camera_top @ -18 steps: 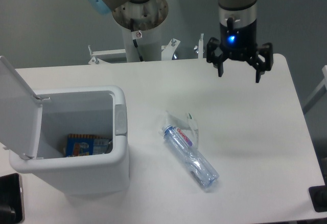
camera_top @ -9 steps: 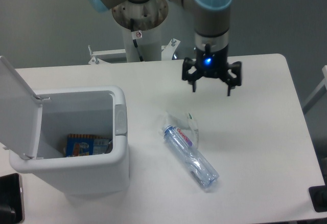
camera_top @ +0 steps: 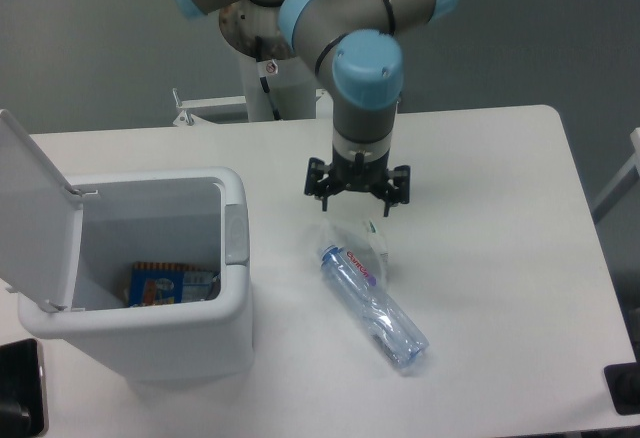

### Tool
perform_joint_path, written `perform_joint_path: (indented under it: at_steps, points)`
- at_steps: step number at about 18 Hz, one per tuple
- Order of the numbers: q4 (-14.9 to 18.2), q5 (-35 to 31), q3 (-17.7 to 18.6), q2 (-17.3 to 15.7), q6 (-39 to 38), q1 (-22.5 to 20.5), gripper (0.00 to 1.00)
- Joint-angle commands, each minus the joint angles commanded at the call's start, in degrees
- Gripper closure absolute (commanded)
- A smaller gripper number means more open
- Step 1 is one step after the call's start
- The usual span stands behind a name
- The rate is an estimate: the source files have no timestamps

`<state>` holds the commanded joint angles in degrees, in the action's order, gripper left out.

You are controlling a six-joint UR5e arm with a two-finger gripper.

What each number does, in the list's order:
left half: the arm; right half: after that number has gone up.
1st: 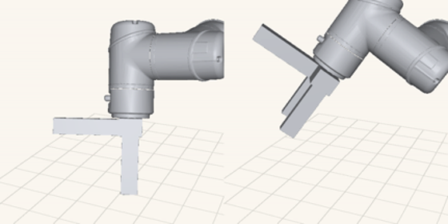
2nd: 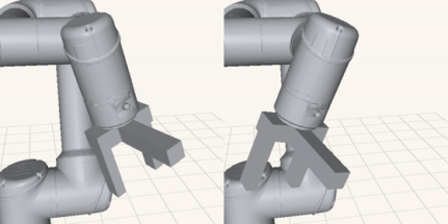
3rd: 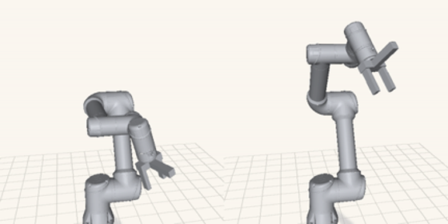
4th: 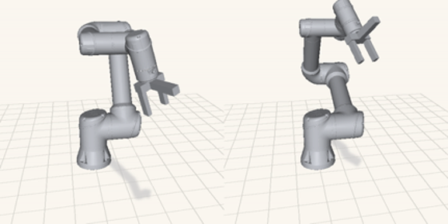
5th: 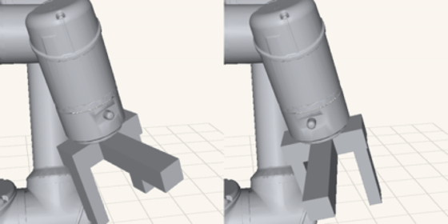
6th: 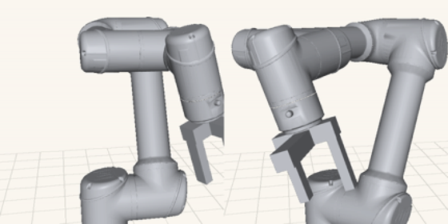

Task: Place the trash in the trash can
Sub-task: 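Lower the gripper onto the white tissue and close on it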

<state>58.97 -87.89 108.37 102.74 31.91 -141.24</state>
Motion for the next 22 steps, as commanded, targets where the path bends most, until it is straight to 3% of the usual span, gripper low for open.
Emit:
perform_joint_path:
  at_steps: [5, 9, 18, 20, 22]
  points:
    - [-0.61, -0.53, 0.70, 2.99, -3.16, 0.88, 0.00]
    - [-3.25, -0.79, 0.88, 4.57, -3.61, 1.23, 0.00]
    - [-3.78, -11.15, 0.88, 7.29, -3.16, 1.23, 0.00]
    - [-3.78, -11.78, 0.71, 7.74, -3.34, 1.23, 0.06]
    - [-3.95, -11.69, 0.27, 7.74, -3.43, 1.23, 0.22]
